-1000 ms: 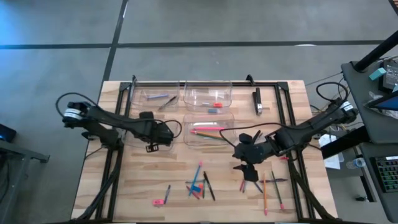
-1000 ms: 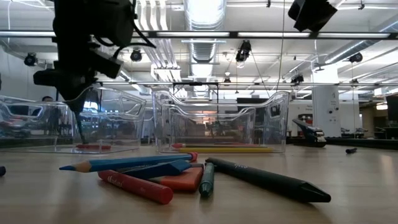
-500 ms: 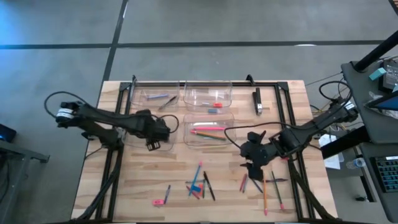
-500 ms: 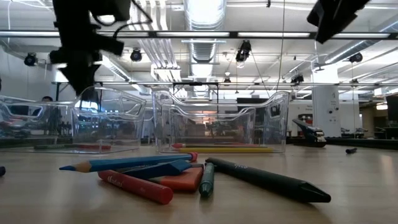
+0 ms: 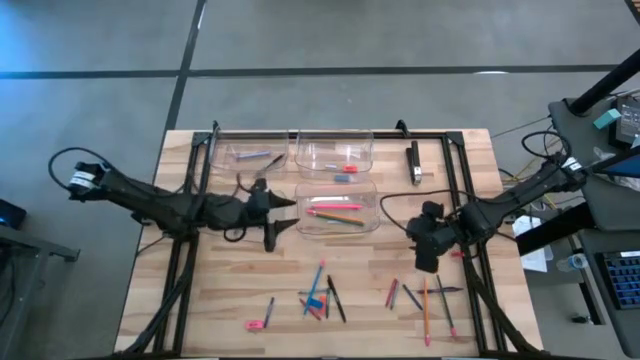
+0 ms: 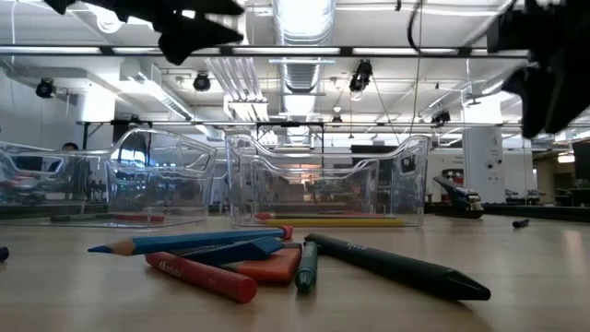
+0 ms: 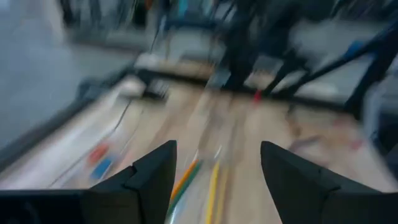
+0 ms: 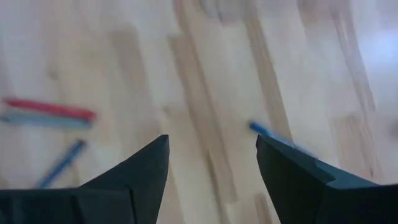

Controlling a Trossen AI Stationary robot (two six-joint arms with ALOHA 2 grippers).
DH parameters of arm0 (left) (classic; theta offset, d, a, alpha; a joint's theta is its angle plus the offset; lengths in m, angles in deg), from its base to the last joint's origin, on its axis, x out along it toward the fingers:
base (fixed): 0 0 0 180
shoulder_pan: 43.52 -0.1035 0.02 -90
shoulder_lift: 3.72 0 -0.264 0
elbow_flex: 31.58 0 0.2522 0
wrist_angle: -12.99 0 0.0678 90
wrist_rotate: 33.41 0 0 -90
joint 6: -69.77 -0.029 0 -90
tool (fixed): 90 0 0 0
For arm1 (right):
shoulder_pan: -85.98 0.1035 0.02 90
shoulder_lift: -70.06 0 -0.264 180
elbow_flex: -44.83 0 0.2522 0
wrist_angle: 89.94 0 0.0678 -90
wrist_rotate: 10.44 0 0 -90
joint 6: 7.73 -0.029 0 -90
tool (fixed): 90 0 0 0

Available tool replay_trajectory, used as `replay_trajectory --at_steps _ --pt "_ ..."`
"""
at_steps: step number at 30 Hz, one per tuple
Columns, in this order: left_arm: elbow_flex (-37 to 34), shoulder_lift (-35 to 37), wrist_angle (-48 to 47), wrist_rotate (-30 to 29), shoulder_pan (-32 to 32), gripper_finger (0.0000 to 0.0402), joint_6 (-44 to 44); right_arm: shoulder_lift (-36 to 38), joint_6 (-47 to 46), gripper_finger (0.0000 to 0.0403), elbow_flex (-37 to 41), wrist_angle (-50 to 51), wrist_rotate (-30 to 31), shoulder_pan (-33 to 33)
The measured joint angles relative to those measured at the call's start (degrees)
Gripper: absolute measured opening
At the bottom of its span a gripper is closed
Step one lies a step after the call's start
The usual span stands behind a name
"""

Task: Sort crayons/erasers/pens/pencils in bins
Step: Put the top right blue crayon into the bottom left transparent bin

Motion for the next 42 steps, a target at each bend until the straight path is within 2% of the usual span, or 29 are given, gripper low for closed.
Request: replay_trajectory --at_steps 5,10,18,23,29,36,42 --pt "-5.7 -5.0 24.4 1.9 2.7 0.0217 -3.4 3.2 2.2 0.0231 6.8 0.0 -3.9 -6.0" --pt "-6.0 -11.3 32.9 2.4 4.2 0.0217 -4.4 1.4 6.9 0.0231 9.0 -0.2 -5.4 -11.3" --pt "-4.1 -17.2 35.3 4.3 4.5 0.0217 -4.3 -6.0 6.9 0.0231 7.2 -1.2 -5.7 -19.2" --pt "-4.1 -16.9 35.2 4.4 5.4 0.0217 -4.3 -12.2 13.4 0.0231 6.1 -1.3 -5.7 -23.4" --pt "-4.2 -16.6 35.1 4.7 6.5 0.0217 -4.4 -18.8 20.1 0.0231 4.1 -1.5 -5.8 -24.0" --pt "-4.2 -16.6 34.9 4.8 6.5 0.0217 -4.4 -24.1 20.0 0.0231 3.9 -1.8 -6.3 -25.0" --pt "-4.2 -16.6 34.9 4.8 6.6 0.0217 -4.4 -25.7 21.6 0.0231 3.5 -2.6 -6.5 -25.5"
